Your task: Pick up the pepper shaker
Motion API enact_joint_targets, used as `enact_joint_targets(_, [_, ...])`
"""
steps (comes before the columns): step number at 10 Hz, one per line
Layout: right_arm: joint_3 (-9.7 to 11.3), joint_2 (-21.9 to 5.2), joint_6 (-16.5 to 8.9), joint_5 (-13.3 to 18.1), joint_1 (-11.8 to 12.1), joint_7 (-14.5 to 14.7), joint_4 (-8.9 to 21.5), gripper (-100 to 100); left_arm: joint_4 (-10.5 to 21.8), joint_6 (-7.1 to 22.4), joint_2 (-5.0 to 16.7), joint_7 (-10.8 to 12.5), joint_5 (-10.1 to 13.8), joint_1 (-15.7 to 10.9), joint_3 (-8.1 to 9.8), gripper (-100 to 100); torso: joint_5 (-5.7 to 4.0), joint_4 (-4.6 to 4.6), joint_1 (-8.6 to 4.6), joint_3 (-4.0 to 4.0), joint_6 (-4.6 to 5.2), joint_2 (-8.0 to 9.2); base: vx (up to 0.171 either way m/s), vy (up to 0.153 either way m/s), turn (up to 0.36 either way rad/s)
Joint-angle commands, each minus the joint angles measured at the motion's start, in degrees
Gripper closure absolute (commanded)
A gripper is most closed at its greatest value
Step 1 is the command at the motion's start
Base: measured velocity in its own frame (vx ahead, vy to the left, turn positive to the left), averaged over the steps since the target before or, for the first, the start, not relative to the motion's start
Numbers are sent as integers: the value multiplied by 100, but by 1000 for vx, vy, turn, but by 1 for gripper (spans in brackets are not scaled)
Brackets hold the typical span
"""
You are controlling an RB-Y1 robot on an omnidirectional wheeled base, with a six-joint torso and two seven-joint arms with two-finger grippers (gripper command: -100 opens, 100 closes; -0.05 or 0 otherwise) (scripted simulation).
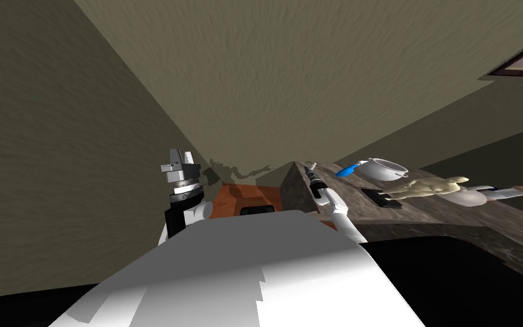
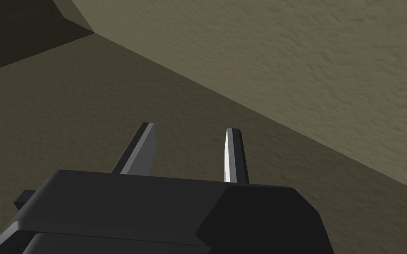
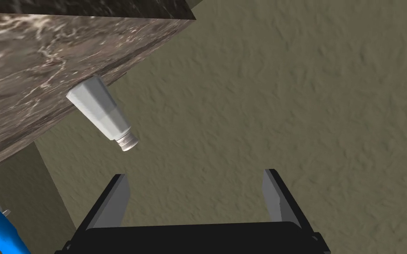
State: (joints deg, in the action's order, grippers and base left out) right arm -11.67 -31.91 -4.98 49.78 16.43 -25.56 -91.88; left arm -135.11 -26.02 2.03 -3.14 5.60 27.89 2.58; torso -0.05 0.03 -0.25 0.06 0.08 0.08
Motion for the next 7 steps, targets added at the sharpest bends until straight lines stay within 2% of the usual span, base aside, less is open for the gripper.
enact_joint_targets(1, [79, -142, -286, 219, -39, -145, 265, -100, 0, 0, 0, 0, 0, 0, 0, 0, 0, 0, 0, 0, 0, 0, -35, 16, 235])
enact_joint_targets(2, [79, -142, -404, 219, -39, -145, 265, -100, 0, 0, 0, 0, 0, -1, -1, 0, 1, 0, 4, -1, -6, -2, -32, 8, 110])
enact_joint_targets(3, [89, -228, -652, 427, -117, -257, 454, -100, 0, 0, 0, 0, 0, 0, 0, 0, 1, 0, 2, -1, 0, -2, -35, 10, 181])
enact_joint_targets(5, [89, -228, -653, 427, -117, -257, 569, -100, 0, 0, 0, 0, 0, 0, 0, 0, 0, -1, -1, -3, 0, -5, -17, -2, 60])
enact_joint_targets(6, [104, -308, -902, 625, -194, -363, 786, -100, 0, 0, 0, 0, 0, 1, 0, 0, -1, -2, -3, -5, 2, -9, -15, 2, 185])
enact_joint_targets(7, [104, -308, -902, 625, -194, -363, 871, -100, 0, 0, 0, 0, 0, 0, 0, 0, -1, -2, -2, -6, -5, -11, -16, -1, 167])
